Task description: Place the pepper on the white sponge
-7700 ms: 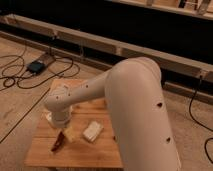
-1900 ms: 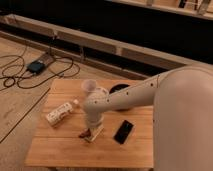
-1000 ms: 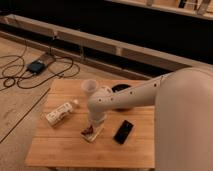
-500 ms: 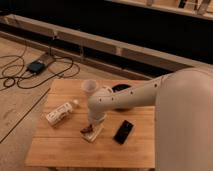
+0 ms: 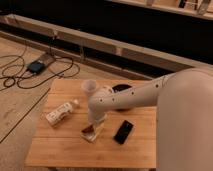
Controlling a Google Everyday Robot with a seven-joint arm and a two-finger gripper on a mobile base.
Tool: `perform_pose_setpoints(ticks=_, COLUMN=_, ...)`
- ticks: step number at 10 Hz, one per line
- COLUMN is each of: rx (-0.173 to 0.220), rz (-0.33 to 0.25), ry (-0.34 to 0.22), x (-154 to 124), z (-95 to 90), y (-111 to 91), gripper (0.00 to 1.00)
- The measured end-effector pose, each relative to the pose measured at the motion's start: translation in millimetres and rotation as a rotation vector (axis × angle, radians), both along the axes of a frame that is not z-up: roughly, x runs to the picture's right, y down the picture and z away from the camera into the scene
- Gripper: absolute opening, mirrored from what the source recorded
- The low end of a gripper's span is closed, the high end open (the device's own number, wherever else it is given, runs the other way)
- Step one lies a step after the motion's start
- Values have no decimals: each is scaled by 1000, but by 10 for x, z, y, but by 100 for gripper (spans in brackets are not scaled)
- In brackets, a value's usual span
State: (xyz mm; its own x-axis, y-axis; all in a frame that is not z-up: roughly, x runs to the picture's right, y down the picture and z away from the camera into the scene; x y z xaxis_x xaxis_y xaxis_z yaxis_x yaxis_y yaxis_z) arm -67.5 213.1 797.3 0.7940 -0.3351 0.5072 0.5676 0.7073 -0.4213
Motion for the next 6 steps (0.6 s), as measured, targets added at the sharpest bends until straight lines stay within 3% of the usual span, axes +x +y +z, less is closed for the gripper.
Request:
perform_pose_setpoints(ticks=3, rx=16, rz=9, ry=-3, x=7, z=-46, y=-44, gripper=80)
perform_pose_setpoints(ticks=6, rx=79, rz=24, ry=-11, x=3, z=-190, y=-280, gripper=80)
